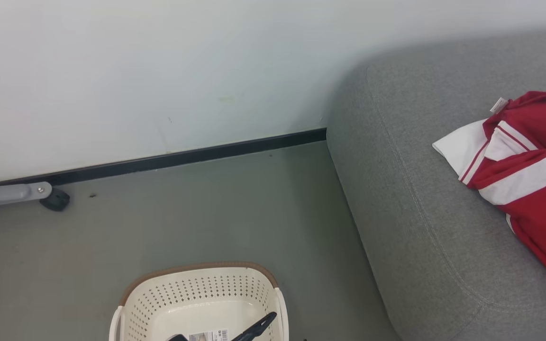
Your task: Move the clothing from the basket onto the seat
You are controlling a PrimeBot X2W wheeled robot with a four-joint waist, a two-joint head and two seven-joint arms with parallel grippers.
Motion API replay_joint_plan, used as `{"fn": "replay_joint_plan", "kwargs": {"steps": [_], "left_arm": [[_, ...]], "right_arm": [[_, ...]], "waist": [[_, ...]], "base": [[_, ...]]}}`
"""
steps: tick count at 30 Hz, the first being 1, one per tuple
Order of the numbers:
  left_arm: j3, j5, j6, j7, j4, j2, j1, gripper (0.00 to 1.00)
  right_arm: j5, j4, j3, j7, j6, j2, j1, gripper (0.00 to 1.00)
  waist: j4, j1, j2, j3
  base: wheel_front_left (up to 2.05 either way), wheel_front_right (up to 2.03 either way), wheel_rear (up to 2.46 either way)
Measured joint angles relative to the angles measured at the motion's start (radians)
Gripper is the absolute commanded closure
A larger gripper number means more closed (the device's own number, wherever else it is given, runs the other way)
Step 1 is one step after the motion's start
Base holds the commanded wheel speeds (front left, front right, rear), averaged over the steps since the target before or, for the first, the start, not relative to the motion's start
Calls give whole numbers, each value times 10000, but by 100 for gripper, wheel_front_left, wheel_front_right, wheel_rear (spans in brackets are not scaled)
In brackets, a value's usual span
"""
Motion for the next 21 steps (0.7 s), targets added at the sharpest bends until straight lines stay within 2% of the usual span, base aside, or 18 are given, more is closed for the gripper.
{"fn": "replay_joint_plan", "kwargs": {"steps": [5,11,21], "left_arm": [[111,-90,0,0,318,-247,8,0],[545,-186,0,0,690,-556,124,0],[1045,-182,10,2,932,-809,606,0]], "right_arm": [[8,-497,115,-767,280,215,533,0],[186,-1455,426,-999,614,782,1536,0],[830,-4057,1005,-1012,685,1542,3895,0]], "waist": [[164,0,0,-470],[403,0,0,-1145],[1008,-1,0,-2163]], "base": [[0,0,0],[0,0,0],[0,0,0]]}}
